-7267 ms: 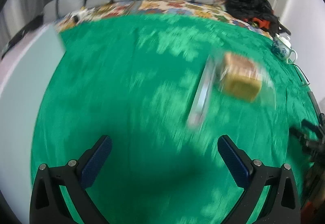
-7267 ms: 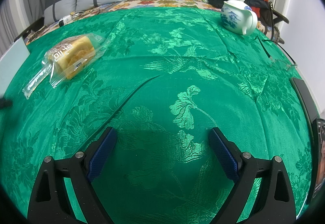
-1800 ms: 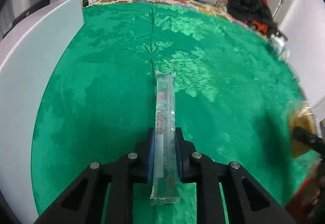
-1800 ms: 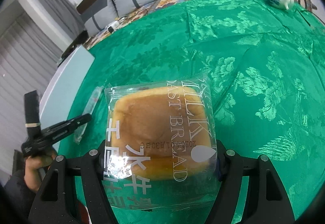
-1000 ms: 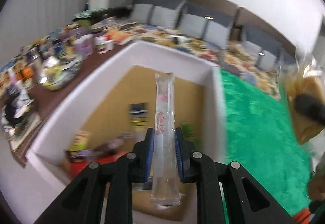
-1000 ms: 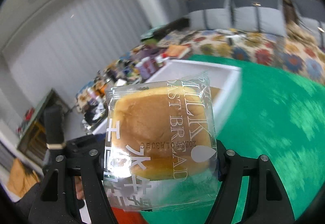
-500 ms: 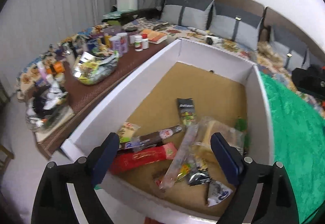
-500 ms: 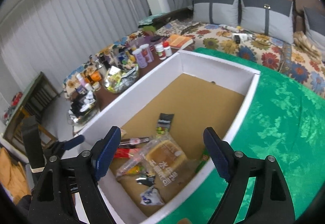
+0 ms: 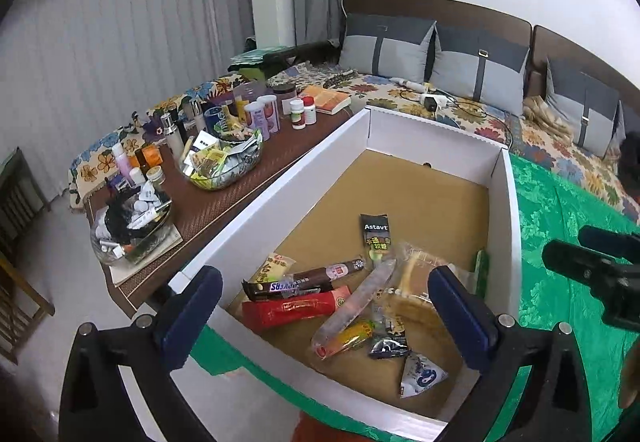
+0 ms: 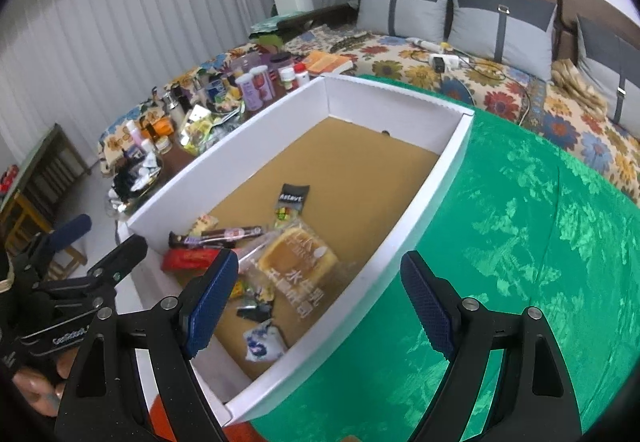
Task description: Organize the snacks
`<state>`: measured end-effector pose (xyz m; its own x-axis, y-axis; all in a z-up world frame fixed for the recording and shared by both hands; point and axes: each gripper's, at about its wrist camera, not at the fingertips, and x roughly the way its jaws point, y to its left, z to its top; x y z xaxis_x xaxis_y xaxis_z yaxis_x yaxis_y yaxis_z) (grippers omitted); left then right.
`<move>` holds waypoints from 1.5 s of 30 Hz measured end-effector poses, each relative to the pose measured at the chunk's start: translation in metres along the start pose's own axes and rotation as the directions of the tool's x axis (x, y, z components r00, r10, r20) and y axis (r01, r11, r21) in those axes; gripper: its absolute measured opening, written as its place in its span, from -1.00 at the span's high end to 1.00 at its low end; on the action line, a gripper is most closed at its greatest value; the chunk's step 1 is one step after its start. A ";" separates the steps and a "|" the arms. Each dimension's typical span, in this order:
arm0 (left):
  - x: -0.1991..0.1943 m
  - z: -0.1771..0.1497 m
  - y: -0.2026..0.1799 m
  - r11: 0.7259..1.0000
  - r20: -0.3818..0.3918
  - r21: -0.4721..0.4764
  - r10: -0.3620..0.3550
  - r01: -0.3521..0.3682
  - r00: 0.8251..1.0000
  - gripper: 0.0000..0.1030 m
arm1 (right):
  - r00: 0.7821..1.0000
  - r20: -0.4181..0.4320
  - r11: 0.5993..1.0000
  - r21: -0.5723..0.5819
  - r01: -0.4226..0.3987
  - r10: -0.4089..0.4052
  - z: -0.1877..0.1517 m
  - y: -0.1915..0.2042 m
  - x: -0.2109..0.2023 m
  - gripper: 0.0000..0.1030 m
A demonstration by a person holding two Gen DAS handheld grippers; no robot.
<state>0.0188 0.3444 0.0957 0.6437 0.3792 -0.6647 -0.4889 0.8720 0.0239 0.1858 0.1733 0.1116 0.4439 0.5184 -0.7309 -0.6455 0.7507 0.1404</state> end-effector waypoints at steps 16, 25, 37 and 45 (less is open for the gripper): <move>-0.005 -0.003 0.012 0.999 0.038 0.029 0.021 -0.022 0.999 -0.98 | 1.000 0.001 0.998 -0.064 0.013 -0.013 -0.007 0.033 -0.003 -0.67; -0.009 0.000 0.012 0.998 0.040 0.035 0.054 -0.056 0.998 -0.98 | 0.999 0.013 0.996 -0.075 0.044 -0.043 -0.005 0.036 -0.011 -0.67; -0.004 0.000 0.016 0.999 -0.045 -0.022 -0.047 0.046 0.998 -0.99 | 0.998 0.004 0.994 -0.080 0.069 -0.069 -0.004 0.039 -0.011 -0.67; -0.001 0.002 0.016 1.000 -0.037 -0.014 -0.015 0.015 0.999 -0.99 | 0.997 -0.005 0.994 -0.079 0.071 -0.072 -0.005 0.037 -0.007 -0.67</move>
<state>0.0120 0.3585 0.0985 0.6291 0.3544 -0.6918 -0.4877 0.8730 0.0036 0.1558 0.1955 0.1188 0.4860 0.4612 -0.7424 -0.6593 0.7511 0.0349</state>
